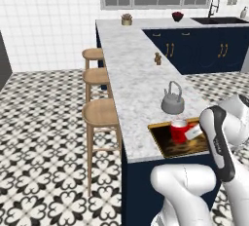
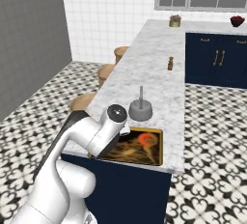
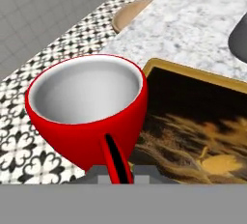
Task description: Pick the kettle from the counter and place it on the tray. Then pick the mug from the cabinet and place it on the tray. Then close the cabinet doors.
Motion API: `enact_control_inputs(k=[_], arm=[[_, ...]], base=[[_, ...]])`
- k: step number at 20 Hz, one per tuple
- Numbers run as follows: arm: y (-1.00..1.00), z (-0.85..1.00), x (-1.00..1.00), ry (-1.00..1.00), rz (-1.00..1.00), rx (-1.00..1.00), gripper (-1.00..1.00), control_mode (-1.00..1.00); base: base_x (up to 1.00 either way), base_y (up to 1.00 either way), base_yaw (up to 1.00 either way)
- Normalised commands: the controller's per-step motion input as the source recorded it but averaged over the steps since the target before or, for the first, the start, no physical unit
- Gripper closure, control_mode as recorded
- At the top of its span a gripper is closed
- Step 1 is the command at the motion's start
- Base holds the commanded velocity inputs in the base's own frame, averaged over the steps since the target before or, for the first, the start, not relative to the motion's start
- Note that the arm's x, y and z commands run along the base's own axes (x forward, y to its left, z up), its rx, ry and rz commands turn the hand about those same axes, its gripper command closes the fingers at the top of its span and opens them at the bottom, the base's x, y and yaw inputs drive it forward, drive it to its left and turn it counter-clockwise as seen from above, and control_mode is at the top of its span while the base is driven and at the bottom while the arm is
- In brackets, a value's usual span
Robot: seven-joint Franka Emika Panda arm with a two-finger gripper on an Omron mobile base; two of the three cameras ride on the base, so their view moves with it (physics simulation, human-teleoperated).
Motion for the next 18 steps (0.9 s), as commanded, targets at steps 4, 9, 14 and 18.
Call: enact_control_inputs(k=[4, 9, 14, 18], arm=[[0.05, -0.37, 0.34, 0.22, 0.09, 0.00, 1.00, -1.00], [0.00, -0.29, 0.21, 0.05, 0.07, 0.01, 1.00, -1.00], [0.00, -0.25, 0.20, -0.02, 0.06, 0.04, 1.00, -1.00], [0.00, -0.25, 0.24, -0.09, 0.00, 0.04, 1.00, -1.00]], base=[[0.00, 0.00, 0.00], [0.00, 0.00, 0.00], [0.00, 0.00, 0.00], [0.00, 0.00, 0.00]])
